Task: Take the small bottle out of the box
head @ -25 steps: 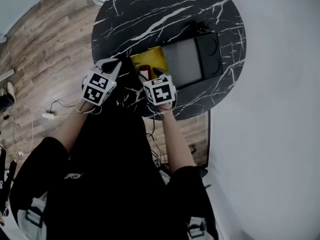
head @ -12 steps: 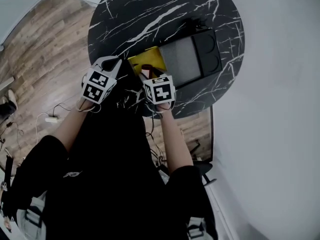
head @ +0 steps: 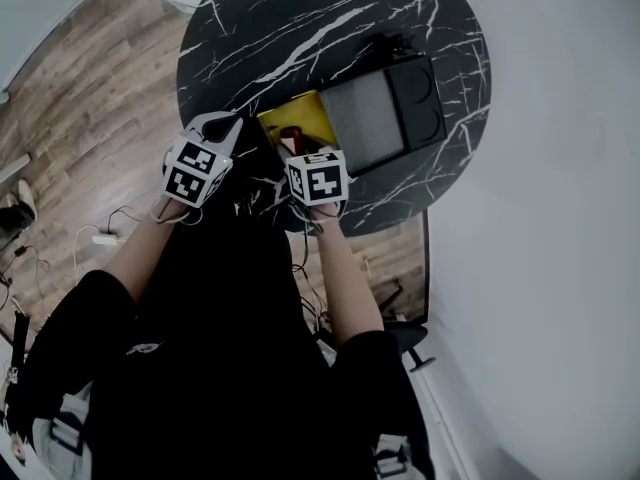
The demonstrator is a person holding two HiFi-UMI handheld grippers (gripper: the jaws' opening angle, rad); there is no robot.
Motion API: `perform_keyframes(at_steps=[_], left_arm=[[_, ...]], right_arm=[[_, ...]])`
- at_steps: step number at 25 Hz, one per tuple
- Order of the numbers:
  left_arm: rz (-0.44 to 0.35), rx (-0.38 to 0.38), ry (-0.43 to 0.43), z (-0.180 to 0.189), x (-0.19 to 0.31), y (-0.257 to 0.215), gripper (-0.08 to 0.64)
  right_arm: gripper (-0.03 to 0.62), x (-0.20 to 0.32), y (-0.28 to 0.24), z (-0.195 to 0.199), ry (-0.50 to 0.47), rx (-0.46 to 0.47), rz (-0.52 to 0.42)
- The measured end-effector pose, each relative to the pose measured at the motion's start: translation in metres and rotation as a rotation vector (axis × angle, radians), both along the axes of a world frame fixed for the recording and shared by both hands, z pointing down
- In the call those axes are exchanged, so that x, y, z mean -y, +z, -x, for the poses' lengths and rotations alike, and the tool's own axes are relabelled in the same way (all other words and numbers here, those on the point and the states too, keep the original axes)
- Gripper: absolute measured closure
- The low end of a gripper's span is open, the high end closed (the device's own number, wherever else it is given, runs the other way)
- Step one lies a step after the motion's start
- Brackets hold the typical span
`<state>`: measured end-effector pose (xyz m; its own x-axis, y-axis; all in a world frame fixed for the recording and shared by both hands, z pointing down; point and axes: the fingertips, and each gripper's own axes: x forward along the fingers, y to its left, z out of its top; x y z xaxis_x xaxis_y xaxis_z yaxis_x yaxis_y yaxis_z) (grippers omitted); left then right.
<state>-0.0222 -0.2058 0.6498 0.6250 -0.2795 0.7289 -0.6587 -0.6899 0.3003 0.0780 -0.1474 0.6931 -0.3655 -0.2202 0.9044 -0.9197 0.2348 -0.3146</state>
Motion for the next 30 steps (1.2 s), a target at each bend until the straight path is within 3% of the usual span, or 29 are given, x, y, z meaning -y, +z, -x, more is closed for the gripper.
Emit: perform_keyframes(at_steps=[7, 17, 30], left_arm=[[-0.024, 0.001, -0.02, 0.003, -0.012, -0.007, 0.561], [-0.052, 0.009, -0.027, -0.001, -0.033, -0.023, 0.561], [-0.162, 0.002, -0.023, -0.022, -0.036, -0.058, 0.561]], right_arm=[[0.397, -0.005, -0.002, -0.001, -0.07, -0.048, -0.062], [0.399, 0.0, -0.021, -0.016, -0.026, -0.055, -0.21], [0.399, 0.021, -0.084, -0.036, 0.111, -0.037, -0.556]])
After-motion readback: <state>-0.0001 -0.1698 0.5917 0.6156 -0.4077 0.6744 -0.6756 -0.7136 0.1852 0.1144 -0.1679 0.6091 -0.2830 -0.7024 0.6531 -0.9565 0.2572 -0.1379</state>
